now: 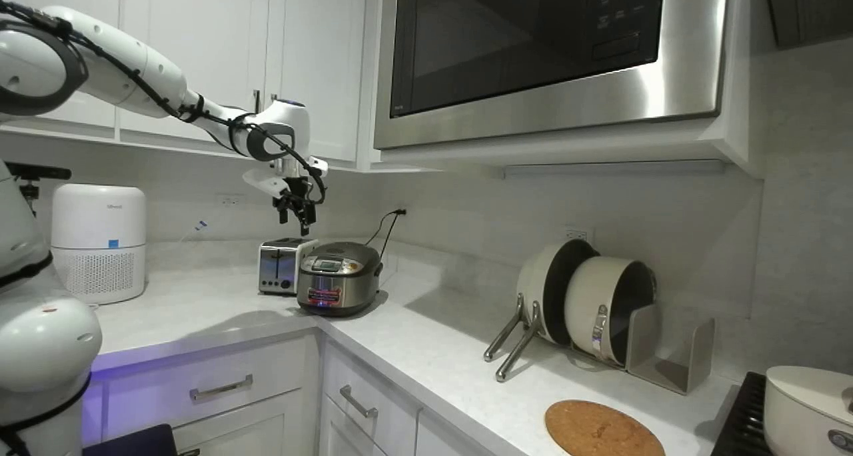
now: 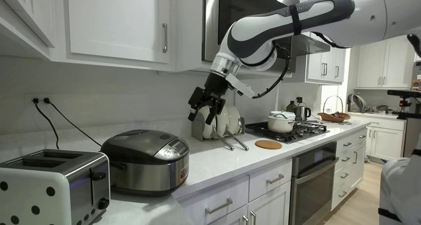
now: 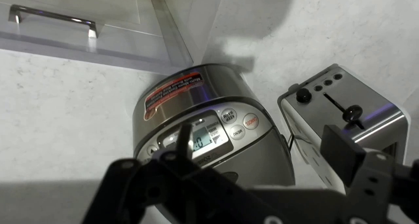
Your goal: Open the rice cooker
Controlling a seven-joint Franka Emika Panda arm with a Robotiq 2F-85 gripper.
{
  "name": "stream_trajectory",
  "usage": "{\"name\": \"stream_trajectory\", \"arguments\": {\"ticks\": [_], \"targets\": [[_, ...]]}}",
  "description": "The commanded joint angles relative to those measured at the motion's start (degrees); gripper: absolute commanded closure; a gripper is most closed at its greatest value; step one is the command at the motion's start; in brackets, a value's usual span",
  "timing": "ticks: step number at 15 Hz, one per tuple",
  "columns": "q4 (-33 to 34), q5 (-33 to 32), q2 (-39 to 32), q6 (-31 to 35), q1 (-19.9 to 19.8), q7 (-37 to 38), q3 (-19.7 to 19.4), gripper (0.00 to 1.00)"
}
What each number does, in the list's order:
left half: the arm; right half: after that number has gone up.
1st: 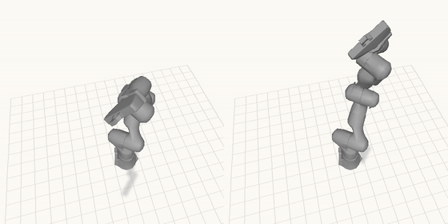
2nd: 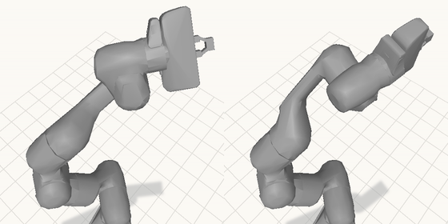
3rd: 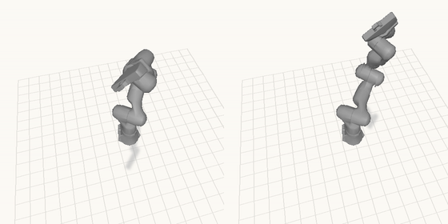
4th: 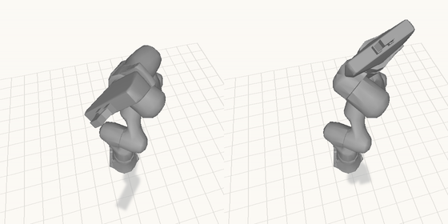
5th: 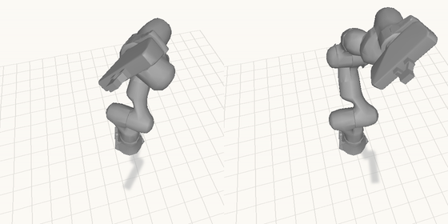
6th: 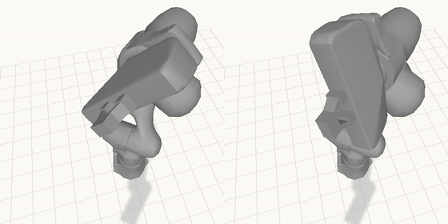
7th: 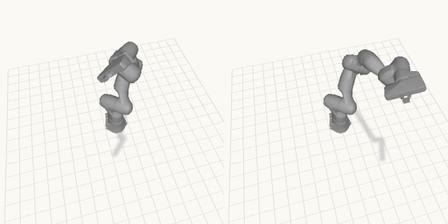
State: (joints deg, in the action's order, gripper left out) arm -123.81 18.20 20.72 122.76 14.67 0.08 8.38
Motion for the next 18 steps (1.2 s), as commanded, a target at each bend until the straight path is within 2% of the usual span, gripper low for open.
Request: {"name": "stream_trajectory", "arguments": {"ticks": [1,2,3,5,9,13,16,18], "targets": [[0.42,-0.66,-1.38,5.47,-0.06,-0.09,2.27,0.0],[0.98,-0.99,-2.15,6.48,0.01,0.07,2.77,0.0],[1.29,-1.62,-2.97,8.23,0.01,0.46,3.53,0.25],[2.27,-3.75,-4.74,10.4,-0.19,1.24,4.87,0.34],[4.02,-9.55,-7.78,14.18,-0.72,3.57,6.77,0.66],[8.11,-16.46,-10.59,12.12,-1.14,7.43,7.73,0.96],[12.47,-22.12,-12.39,8.36,-1.16,10.29,8.48,1.0],[14.94,-25.05,-13.33,5.9,-0.94,11.55,8.89,0.97]]}}
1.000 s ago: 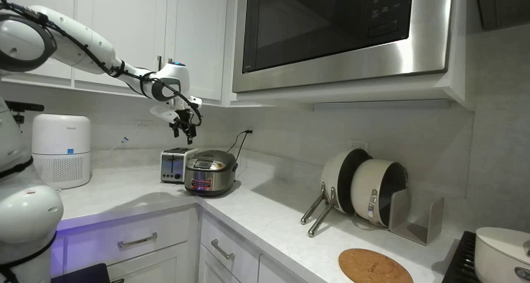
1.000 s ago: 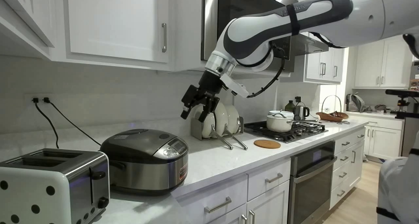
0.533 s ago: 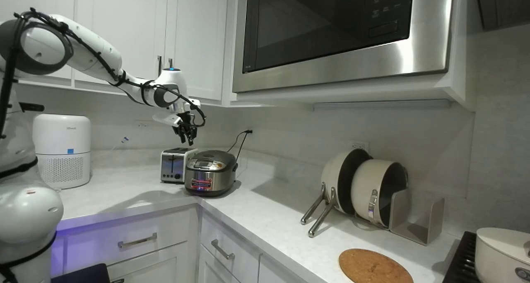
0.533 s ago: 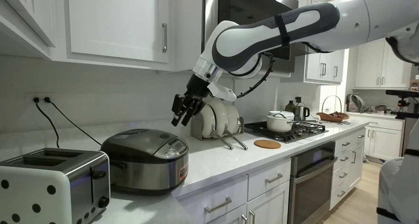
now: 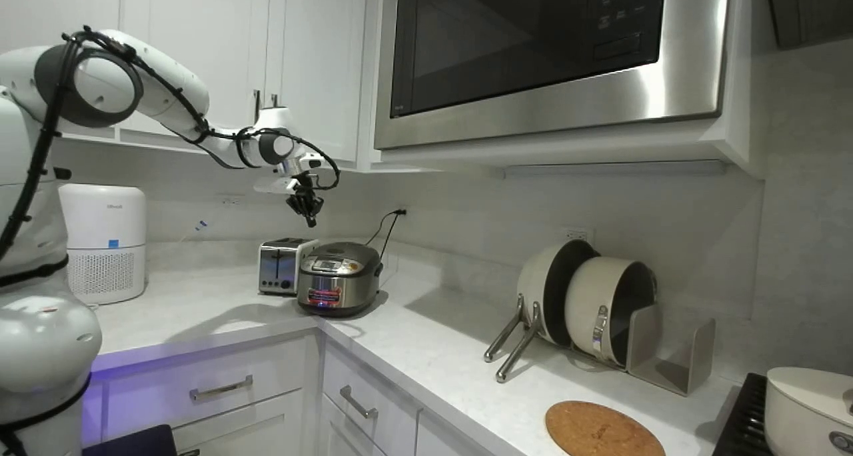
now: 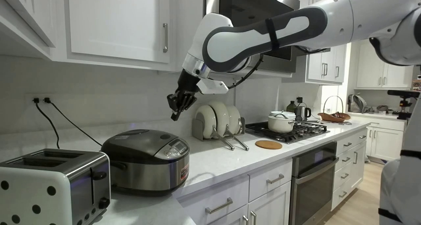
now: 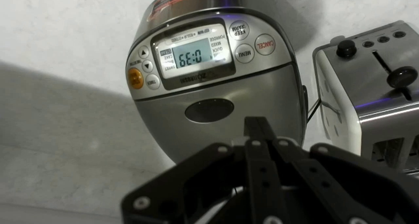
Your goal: Open the rice cooker
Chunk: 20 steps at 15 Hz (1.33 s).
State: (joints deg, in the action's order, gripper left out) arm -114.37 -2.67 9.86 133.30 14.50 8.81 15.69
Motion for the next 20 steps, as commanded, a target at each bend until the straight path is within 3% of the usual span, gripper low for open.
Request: {"name": "stream_trajectory", "arguments": {"ticks": [1,7,20], "targets": [[6.9,-5.8,-3.12,-6.05,-0.72,3.46,1.83,0.96],[14.78,-11.27,-8.86,-13.99,0.16,3.72,2.37,0.97],[28.21,-14.49,-23.0,-20.96,4.57,4.91,-0.34,0.97]]}}
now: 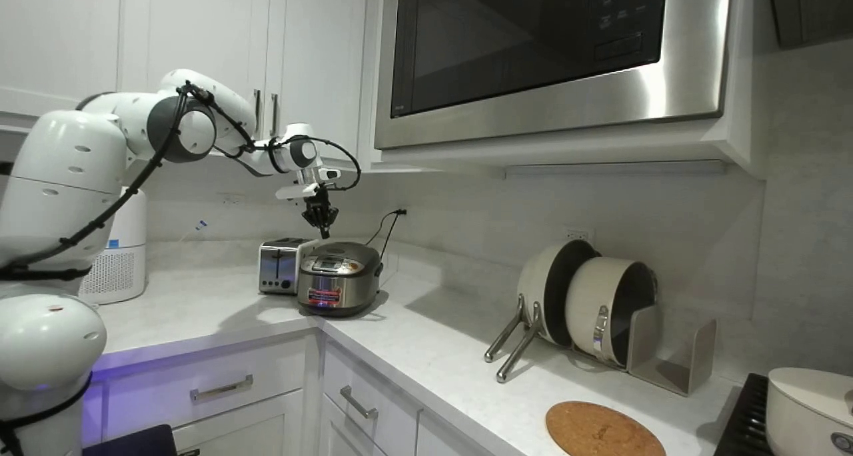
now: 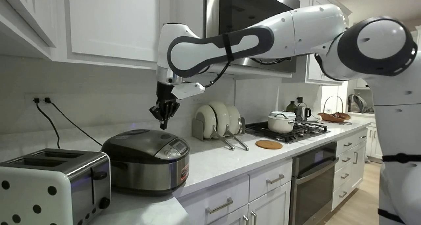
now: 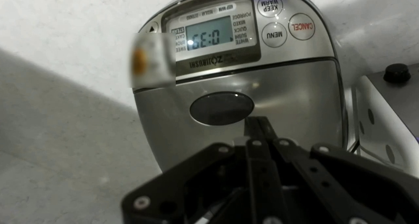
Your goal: Open the rice cooker
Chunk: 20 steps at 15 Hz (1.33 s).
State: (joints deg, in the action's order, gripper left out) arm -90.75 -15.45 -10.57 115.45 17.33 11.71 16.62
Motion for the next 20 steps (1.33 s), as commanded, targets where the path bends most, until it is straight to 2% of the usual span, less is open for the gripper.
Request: {"name": "stream_trajectory", "arguments": {"ticks": [1,8,20], "targets": [[5.16,-1.69,-3.01,-3.31,1.88,1.91,-1.6,0.97],[8.34,-3.37,-4.97,-6.29,3.05,3.21,-3.77,0.97],[11.53,-2.9,-8.81,-11.76,3.87,3.27,-4.54,0.97]]}}
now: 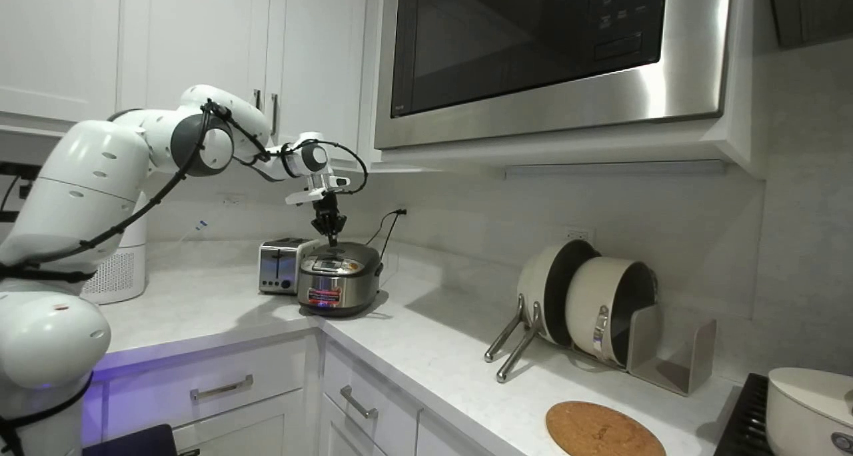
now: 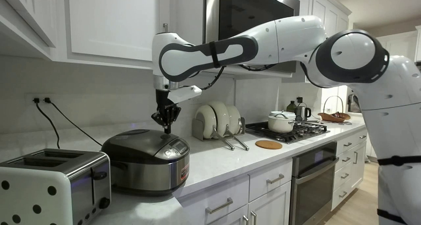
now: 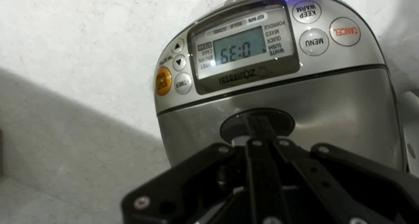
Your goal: Open the rice cooker
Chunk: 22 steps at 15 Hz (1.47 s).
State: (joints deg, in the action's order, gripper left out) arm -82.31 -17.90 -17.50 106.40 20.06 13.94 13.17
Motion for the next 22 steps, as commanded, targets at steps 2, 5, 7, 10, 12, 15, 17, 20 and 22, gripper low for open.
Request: {"name": "stream_trajectory", "arguments": {"ticks": [2,5,7,10,12,15,17,20,22], "targets": [[3.5,-0.26,-2.54,-3.05,1.1,0.9,-1.39,0.97],[4.07,0.1,-3.37,-3.46,1.09,0.67,-1.76,0.97],[4.56,0.56,-3.8,-3.63,1.11,0.42,-1.69,0.97],[5.26,1.04,-4.32,-4.15,1.23,0.23,-1.59,0.97],[5.7,1.41,-4.64,-4.52,1.24,0.04,-1.54,0.97],[6.46,2.22,-5.27,-5.06,1.11,-0.23,-1.47,0.97],[6.74,2.91,-5.55,-5.41,0.88,-0.44,-1.49,0.97],[7.41,4.18,-6.16,-6.15,0.57,-0.72,-1.59,0.97],[7.87,5.18,-6.7,-6.65,0.36,-0.82,-1.68,0.97]]}}
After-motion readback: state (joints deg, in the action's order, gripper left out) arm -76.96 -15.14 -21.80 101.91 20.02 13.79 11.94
